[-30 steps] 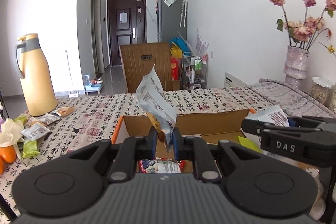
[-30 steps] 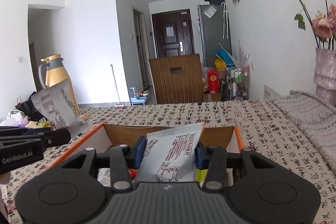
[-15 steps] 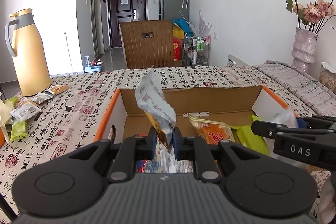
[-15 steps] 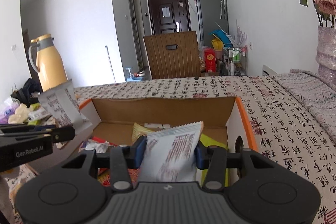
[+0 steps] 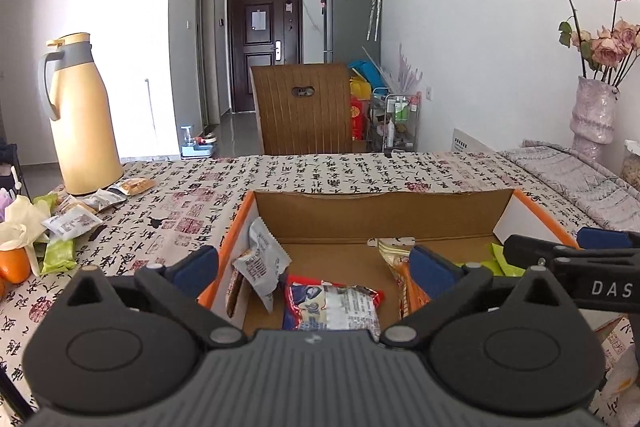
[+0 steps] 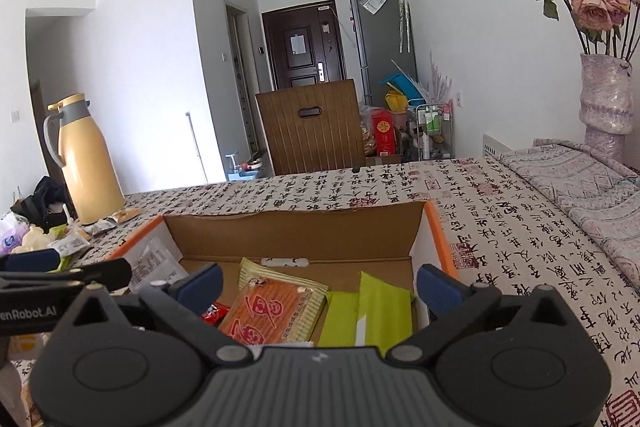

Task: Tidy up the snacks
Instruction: 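Move both open grippers back to the packets on the table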

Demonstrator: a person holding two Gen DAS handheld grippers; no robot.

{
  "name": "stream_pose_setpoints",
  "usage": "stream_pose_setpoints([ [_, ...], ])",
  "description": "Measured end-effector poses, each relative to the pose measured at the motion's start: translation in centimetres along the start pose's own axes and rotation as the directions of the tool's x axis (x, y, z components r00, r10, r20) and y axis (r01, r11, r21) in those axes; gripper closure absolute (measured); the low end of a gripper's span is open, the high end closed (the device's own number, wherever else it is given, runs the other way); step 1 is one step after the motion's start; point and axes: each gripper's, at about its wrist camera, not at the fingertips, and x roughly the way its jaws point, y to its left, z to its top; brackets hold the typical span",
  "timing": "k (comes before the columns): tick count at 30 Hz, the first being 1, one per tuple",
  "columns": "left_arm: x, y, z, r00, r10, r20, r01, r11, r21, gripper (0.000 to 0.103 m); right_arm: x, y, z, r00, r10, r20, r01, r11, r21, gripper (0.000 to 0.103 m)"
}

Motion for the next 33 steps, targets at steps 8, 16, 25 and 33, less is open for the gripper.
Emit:
stream_pose_setpoints([
  [8,-0.2,0.0,0.1,1.0,0.008,0.0,-0.008,1.0,-0.001,0.0,-0.3,0.0,0.2,1.0,0.002,0.012,-0.002,1.0,0.0,0.0],
  [16,-1.8,0.1,1.2,0.999,0.029,0.025,-0.029,0.999,-0.018,0.0,-2.3,0.2,1.5,0.998,-0.014,0.067,0.015,1.0,-0.007,0.0],
  [25,-6.1,-0.1,1.5,0.997,0.033,0.073,-0.032,0.999,-0.014,0.0,-6.5,0.9,1.7,0.994,-0.011,0.108,0.014,1.0,-0.022,0.0],
  [33,-10.4,-0.1,0.3,0.995,0.039,0.096,-0.039,0.999,-0.009,0.0,-10.6,2.1,0.4,0.993,-0.004,0.116,0.008,0.999,-0.035,0.0],
])
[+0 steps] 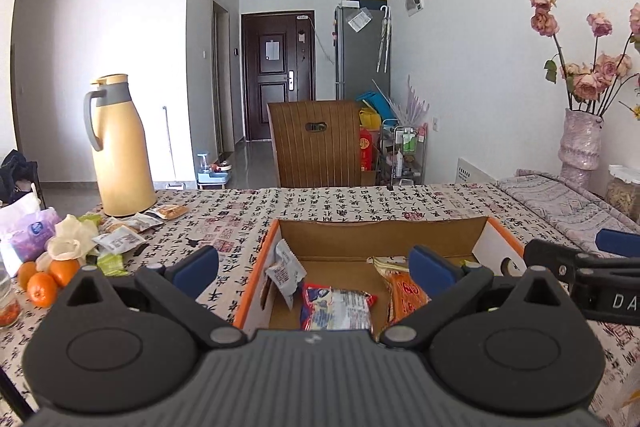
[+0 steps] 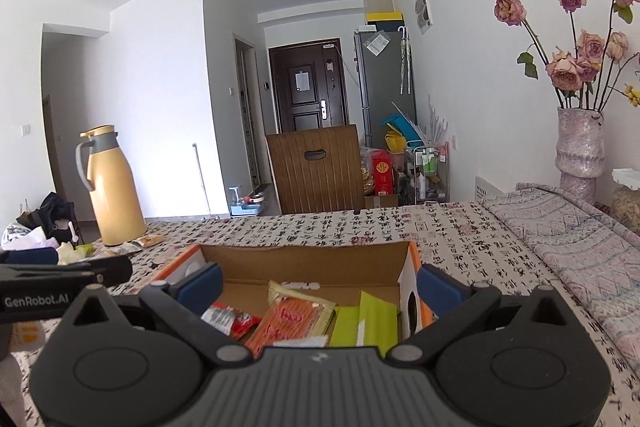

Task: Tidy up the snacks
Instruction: 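Move both open grippers back to the packets on the table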

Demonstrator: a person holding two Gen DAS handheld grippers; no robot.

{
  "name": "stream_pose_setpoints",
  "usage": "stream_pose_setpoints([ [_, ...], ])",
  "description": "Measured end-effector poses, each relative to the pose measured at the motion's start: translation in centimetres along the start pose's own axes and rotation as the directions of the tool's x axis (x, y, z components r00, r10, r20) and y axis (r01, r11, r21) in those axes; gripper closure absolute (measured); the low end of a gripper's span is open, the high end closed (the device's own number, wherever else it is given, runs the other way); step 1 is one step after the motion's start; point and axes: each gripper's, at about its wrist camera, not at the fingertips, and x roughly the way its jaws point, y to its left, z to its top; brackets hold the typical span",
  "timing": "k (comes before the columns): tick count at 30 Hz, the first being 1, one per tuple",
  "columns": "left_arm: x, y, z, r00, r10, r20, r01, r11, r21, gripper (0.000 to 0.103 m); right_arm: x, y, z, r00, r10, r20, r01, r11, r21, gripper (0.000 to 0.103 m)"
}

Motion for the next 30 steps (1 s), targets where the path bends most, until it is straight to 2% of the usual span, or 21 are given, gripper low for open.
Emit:
stream_pose_setpoints([
  [12,-5.0,0.8,-2.4,1.0,-0.005,-0.002,0.005,1.0,-0.007,0.0,-5.4,1.0,-3.0,1.0,-0.001,-0.029,0.001,1.0,-0.009,0.0],
  [22,-7.1,1.7,-6.1,0.997,-0.019,-0.079,0.017,0.999,-0.027,0.0,-7.9,1.4,-6.7,0.994,-0.007,-0.106,0.005,1.0,-0.013,0.0],
  [30,-7.5,2.2,-9.4,0.986,-0.028,-0.165,0.022,0.999,-0.038,0.0,-8.3,1.6,-10.3,0.98,-0.007,-0.198,0.004,1.0,-0.015,0.0],
])
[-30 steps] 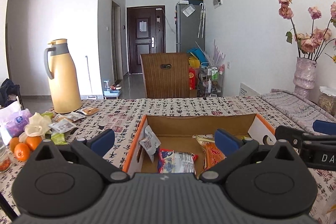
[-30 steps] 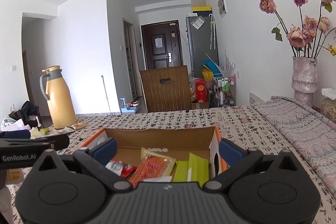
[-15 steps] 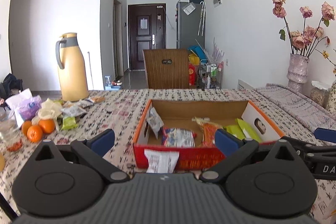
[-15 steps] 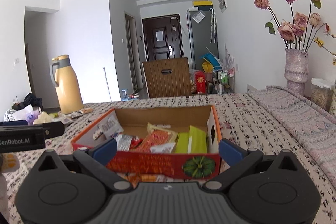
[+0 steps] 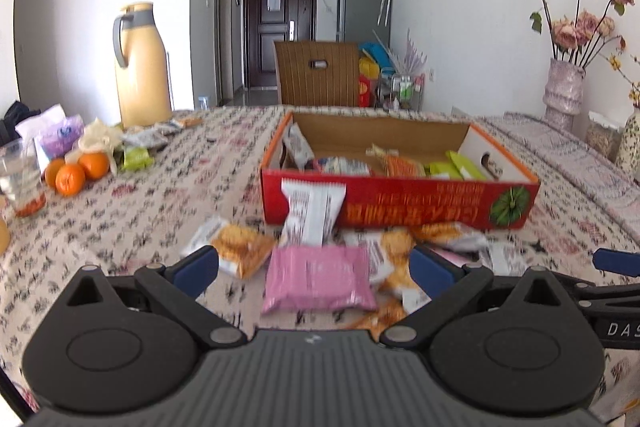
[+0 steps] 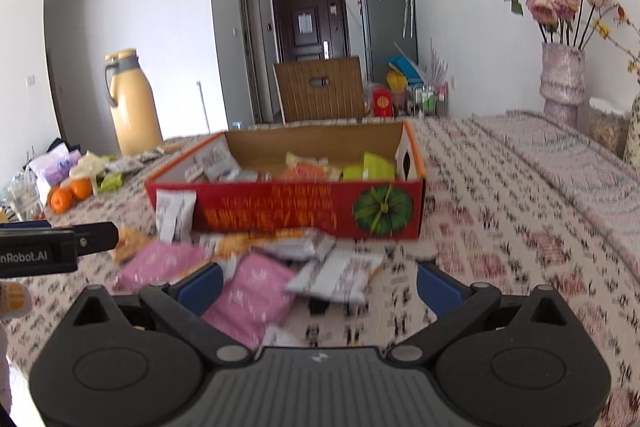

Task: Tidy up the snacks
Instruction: 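Move both open grippers back to the packets on the table, then grasp a biscuit packet with the right gripper while the left grasps another biscuit packet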

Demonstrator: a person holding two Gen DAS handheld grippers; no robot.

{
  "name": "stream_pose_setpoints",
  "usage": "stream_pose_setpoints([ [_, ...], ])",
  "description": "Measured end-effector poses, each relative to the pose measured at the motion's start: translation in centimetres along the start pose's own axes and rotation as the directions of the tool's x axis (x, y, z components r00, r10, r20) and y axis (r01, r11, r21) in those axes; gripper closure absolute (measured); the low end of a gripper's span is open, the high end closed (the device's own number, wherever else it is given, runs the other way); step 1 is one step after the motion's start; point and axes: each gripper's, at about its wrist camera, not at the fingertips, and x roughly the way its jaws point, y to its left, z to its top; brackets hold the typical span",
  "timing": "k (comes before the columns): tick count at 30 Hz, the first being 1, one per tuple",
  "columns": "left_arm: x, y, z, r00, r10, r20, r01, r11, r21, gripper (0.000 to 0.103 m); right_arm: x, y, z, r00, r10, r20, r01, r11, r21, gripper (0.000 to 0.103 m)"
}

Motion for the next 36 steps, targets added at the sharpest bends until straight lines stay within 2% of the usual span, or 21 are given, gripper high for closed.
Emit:
stream_pose_setpoints([
  [6,0.2,0.3,-1.7,0.998,-0.011,-0.054,0.011,1.0,-0.008,0.0,0.8,0.2,-2.4,0.997,-0.007,-0.075,0.007,1.0,0.003,0.0],
  [13,0.6,0.3,-2.5,0.996,-0.02,-0.085,0.02,1.0,-0.007,0.0,1.7,0.6,-3.8,0.994,-0.031,-0.109,0.032,0.999,0.007,0.002],
  [18,0.8,0.2,-2.7,0.995,-0.022,-0.097,0.021,1.0,-0.009,0.0,1.8,1.1,-4.4,0.993,-0.048,-0.107,0.045,0.999,-0.025,0.015],
  [20,0.9,0.1,-2.8,0.995,-0.022,-0.102,0.021,1.0,-0.007,0.0,1.7,1.3,-4.4,0.994,-0.055,-0.097,0.052,0.998,-0.04,0.031],
  [22,0.9,0.0,-2.8,0.994,-0.022,-0.106,0.021,1.0,-0.004,0.0,1.6,1.4,-4.4,0.995,-0.053,-0.09,0.049,0.998,-0.048,0.04],
  [30,1.4,-0.6,-2.8,0.992,-0.013,-0.124,0.014,1.0,0.007,0.0,1.0,1.2,-4.5,0.998,-0.018,-0.063,0.015,0.998,-0.055,0.048],
  [32,1.6,-0.8,-2.8,0.992,-0.015,-0.129,0.017,1.0,0.01,0.0,0.7,0.9,-4.4,0.999,-0.01,-0.049,0.008,0.999,-0.046,0.056],
  [36,2.0,-1.5,-2.6,0.99,-0.016,-0.141,0.019,1.0,0.02,0.0,0.2,0.4,-4.1,1.0,0.009,-0.025,-0.009,1.0,-0.028,0.064],
])
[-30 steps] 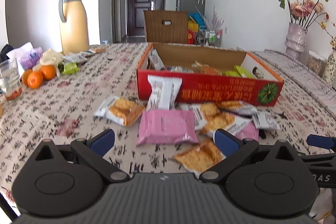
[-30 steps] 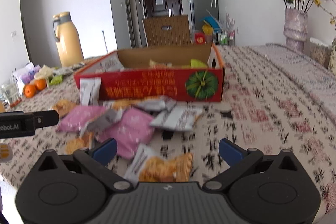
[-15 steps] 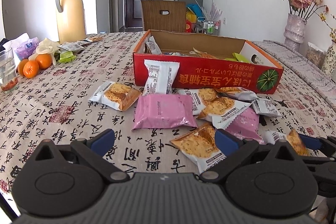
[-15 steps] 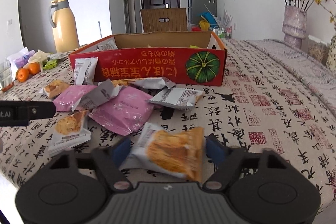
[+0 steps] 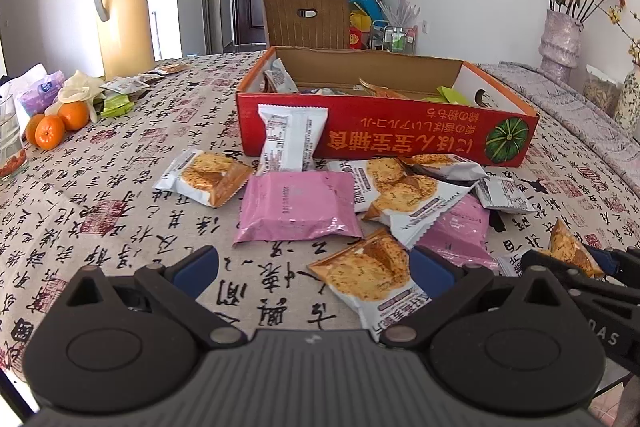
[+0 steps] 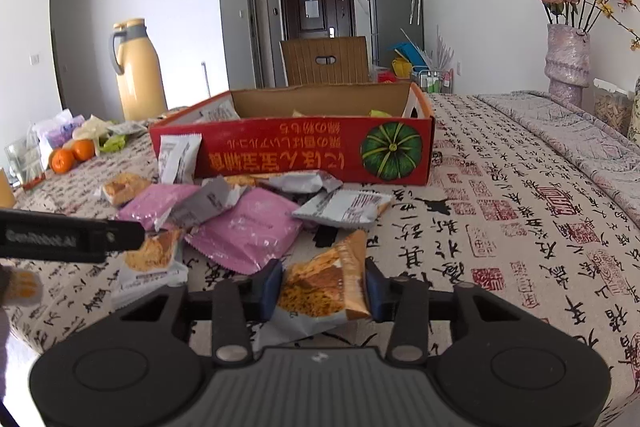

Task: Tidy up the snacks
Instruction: 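Grasp a biscuit packet with the right gripper while the left grasps another biscuit packet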

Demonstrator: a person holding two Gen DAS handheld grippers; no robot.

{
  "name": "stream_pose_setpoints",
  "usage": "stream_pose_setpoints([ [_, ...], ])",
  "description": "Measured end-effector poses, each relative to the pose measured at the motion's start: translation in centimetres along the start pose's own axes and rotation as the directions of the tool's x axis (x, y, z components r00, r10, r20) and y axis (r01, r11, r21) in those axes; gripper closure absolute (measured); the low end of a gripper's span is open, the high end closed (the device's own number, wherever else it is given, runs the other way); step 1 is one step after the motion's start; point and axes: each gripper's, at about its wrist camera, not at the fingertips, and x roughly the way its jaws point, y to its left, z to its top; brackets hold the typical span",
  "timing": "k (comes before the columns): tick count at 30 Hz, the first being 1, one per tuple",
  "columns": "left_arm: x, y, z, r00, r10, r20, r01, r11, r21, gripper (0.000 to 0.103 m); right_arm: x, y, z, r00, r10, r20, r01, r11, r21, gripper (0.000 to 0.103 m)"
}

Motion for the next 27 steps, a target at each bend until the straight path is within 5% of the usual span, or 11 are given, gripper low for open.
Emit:
stream_pose_setpoints([
  [19,3.0,-2.8,0.2,0.996,0.044,-0.084,-0.043,0.999,0.01,0.0,-1.8,-3.0,0.8,0.996,-0.014,0.09,0.006,0.997,0.081,0.071],
  [27,3.1,-2.3,-0.1,0.993,0.038,-0.109,-0.039,0.999,-0.003,0.026,-1.6,-3.0,0.6,0.996,-0.007,0.087,0.0,0.996,0.085,0.071],
])
